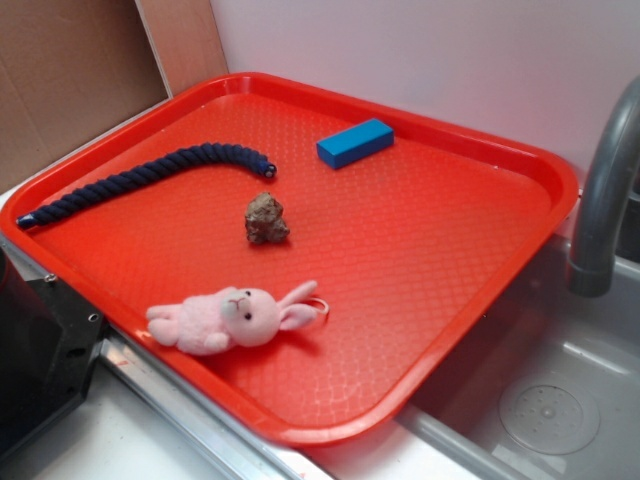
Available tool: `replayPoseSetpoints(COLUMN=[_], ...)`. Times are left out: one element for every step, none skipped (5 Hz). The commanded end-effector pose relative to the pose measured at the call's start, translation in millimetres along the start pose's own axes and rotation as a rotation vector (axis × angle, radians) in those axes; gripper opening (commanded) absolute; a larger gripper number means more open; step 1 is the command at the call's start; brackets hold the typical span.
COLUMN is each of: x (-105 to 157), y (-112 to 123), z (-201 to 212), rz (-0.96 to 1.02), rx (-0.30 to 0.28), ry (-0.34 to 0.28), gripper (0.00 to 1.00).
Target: Grab the blue rope.
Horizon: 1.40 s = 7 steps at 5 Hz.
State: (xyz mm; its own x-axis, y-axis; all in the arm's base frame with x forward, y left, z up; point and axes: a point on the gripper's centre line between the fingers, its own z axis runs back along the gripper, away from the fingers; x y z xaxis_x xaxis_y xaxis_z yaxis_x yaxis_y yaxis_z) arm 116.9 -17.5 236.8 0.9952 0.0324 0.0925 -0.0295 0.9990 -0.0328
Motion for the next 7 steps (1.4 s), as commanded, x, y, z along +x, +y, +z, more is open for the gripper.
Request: replayPoseSetpoints(x=[0.0,9.7,18.1,28.1,40.9,53.2,68.6], y=[0.0,2.4,7.4,25.1,49.7,71.3,93.0], z=[0.0,-6.0,-14.9,-35.6,-61.3,-89.5,-123.3], rz=[0.000,0.003,-0.031,-0.048,-0.097,-0.172,-0.168], rx=[0.000,-0.005,-0.021,-0.004,0.027,0.040,0.082], ry=[0.000,0.005,-0.005,0.017,0.018,0.007,0.068], gripper=[1.00,1.00,1.00,1.00,1.00,1.00,1.00])
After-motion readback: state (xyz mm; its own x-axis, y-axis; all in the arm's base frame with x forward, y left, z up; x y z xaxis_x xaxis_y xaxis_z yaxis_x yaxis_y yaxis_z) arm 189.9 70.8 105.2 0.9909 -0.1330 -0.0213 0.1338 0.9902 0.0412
